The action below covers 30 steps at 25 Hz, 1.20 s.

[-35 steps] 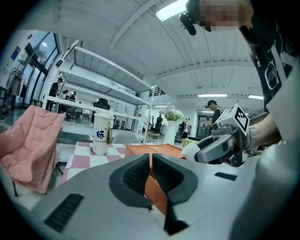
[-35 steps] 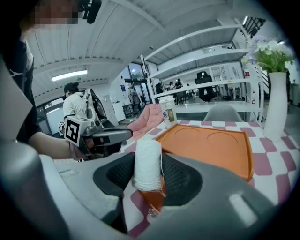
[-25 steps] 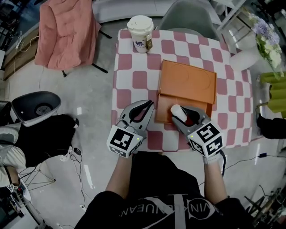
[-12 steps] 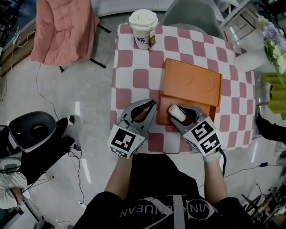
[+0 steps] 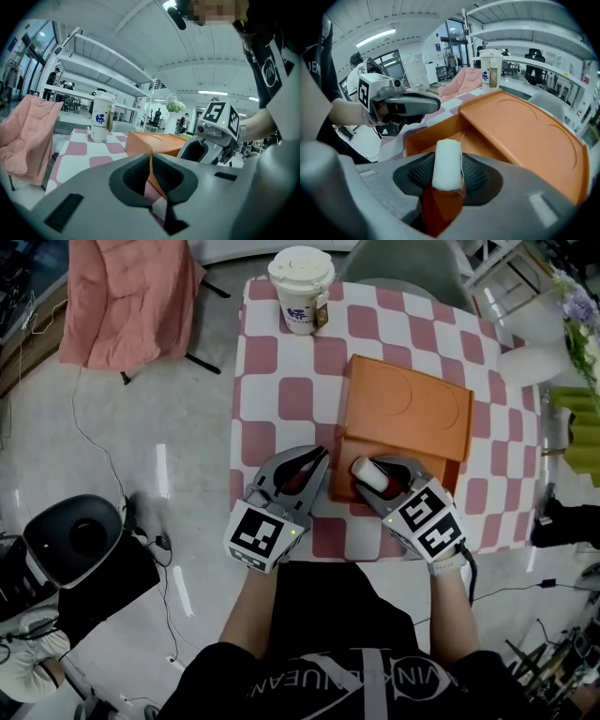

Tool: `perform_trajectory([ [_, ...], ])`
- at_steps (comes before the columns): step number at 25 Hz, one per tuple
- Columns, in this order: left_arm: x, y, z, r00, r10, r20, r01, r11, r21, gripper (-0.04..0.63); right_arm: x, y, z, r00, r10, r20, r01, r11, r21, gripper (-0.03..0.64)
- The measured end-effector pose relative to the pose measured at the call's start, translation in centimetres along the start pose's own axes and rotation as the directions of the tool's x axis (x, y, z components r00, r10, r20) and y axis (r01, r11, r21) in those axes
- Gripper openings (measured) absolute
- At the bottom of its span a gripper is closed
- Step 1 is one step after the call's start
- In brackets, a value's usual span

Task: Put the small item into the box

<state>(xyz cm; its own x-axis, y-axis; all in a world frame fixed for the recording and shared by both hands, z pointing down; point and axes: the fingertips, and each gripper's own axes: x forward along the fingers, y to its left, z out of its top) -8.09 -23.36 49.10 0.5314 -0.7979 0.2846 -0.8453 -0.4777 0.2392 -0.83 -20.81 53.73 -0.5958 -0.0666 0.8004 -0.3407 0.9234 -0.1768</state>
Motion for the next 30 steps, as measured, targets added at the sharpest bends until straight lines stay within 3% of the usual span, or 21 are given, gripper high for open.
perform_trajectory([
  [13,-0.4,0.6,-0.3,1.000,0.014,0.003,-0.014,1.000,-0.012,0.023,1.4,0.0,0.3,0.998,0.021,-0.056,-0.026,0.996,-0.083,0.173],
  [30,-0.3,0.2,-0.2,1.000,0.007,0.008,-0.007,1.000,-0.023,0.023,0.2,-0.3,1.4,0.996,0.053,0.070,-0.052,0.999,-0.014,0.181],
])
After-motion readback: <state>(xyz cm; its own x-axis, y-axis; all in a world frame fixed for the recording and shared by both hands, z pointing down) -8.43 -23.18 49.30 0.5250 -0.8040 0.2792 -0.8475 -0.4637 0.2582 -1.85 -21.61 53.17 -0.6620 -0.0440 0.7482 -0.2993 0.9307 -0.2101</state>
